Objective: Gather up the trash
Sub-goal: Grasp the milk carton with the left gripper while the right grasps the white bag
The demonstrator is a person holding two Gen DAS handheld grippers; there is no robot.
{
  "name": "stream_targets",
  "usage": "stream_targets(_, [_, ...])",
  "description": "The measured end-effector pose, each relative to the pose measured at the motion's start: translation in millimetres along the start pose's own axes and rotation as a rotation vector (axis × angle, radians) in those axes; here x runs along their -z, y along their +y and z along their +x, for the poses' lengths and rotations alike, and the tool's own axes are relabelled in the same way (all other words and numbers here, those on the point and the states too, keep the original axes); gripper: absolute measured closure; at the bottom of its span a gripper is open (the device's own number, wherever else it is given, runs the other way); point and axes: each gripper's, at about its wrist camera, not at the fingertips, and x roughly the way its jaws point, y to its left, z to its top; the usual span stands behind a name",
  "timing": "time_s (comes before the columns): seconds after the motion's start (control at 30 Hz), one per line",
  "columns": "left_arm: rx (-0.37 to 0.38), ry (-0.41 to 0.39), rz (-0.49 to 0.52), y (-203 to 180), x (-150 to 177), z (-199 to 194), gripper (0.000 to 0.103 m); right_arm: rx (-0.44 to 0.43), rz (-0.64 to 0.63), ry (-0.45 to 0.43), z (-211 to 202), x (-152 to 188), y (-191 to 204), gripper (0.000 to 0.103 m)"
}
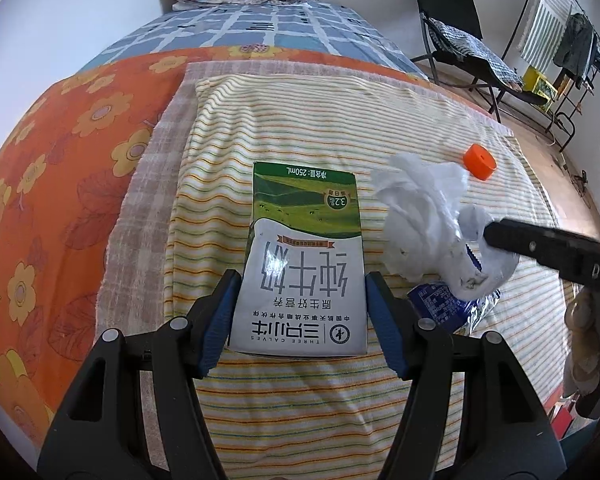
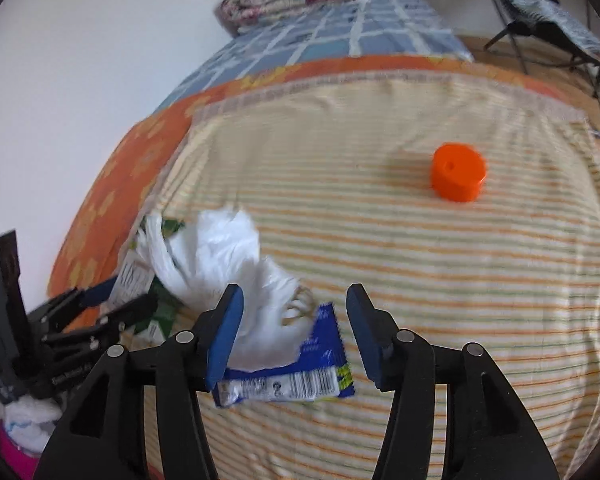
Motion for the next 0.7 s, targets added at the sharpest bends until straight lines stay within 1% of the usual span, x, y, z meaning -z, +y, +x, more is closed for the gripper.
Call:
stream_targets(0.1, [0.0,-0.001,-0.003,0,0,0,0.038,-0.035,0.018,0.019,6,5,-2,0.05])
stream_targets(0.13, [0.0,-0.001,0.0,0,0,0,0.038,-0.042,0.024,0.022,7,7,-2,0.053])
stream_targets(0.17, [0.0,-0.001,0.0,-1,1,0,0.038,-0.051,0.033,0.023,7,8,-2,0.068])
stream_targets(0.23, [-0.003,-0.005,0.005,-2,1,-3,0.038,-0.063,0.049,0.029,6,8,-2,0.079])
stream_targets(0.27, [-0.006,-0.006,0.008,-3,2,-3,0.038,-0.07,0.049,0.025,4,9,-2,0.08])
stream_targets(0.43, [-0.01,-0.023,0.013,-7,3,-18,0.038,-0.034,0.007,-0.046,-21,7,6,0.082])
stream_targets(0.7, [0.02,-0.062,0.008,-12,10,-56,0.038,-0.046,-0.017,-0.115,-69,11,10,0.082])
